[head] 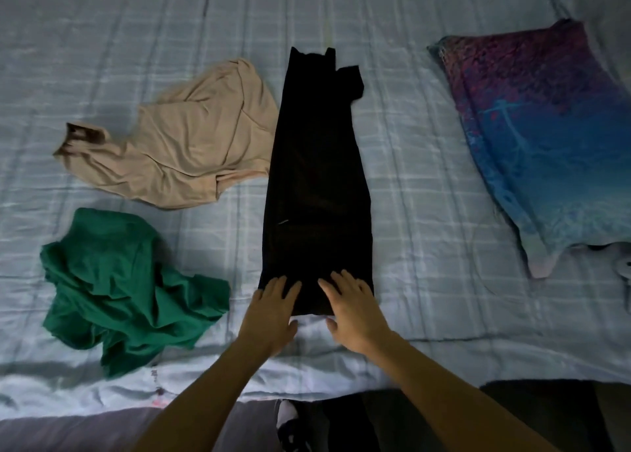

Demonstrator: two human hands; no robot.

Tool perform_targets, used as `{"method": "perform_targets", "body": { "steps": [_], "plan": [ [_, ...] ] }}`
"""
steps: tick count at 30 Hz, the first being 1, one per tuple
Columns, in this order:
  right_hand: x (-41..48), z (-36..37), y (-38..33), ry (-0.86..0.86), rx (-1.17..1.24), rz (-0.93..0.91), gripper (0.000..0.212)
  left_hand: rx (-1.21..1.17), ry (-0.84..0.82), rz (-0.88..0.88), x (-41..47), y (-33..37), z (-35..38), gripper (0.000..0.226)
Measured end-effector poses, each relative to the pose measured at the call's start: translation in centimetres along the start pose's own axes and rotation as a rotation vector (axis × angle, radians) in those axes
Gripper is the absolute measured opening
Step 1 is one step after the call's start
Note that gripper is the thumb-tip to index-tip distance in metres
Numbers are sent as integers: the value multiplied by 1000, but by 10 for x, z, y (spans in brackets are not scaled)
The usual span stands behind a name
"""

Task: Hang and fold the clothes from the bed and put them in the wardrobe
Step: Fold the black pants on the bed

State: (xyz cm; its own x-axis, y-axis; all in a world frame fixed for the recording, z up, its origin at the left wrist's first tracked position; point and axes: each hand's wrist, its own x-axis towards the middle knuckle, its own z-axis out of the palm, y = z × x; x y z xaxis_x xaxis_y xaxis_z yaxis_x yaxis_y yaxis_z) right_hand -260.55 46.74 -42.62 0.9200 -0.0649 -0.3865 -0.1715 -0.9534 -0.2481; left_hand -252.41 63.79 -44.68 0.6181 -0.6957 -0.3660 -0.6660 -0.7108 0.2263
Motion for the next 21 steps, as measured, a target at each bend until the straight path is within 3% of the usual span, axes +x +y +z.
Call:
{"method": "perform_targets", "body": {
  "steps": [2,5,10,12,18,21],
  "plan": [
    [4,19,2,-52,-69,50,80,51,-37,-24,3,2,18,98],
    [21,38,8,-17,-73,109,85,107,4,-62,20,2,32,100],
    [31,49,18,180,-146,18,55,141,82,-59,35,6,29,59],
    [26,29,15,60,-143,16,45,73,-39,-62,30,9,13,51],
    [-8,-57,-4,-641,96,90,36,-238,-652,-76,6,33,-50,48],
    [-18,-100,-4,-733,161,149,43,-335,-745,-99,5,34,-89,45]
  ]
}}
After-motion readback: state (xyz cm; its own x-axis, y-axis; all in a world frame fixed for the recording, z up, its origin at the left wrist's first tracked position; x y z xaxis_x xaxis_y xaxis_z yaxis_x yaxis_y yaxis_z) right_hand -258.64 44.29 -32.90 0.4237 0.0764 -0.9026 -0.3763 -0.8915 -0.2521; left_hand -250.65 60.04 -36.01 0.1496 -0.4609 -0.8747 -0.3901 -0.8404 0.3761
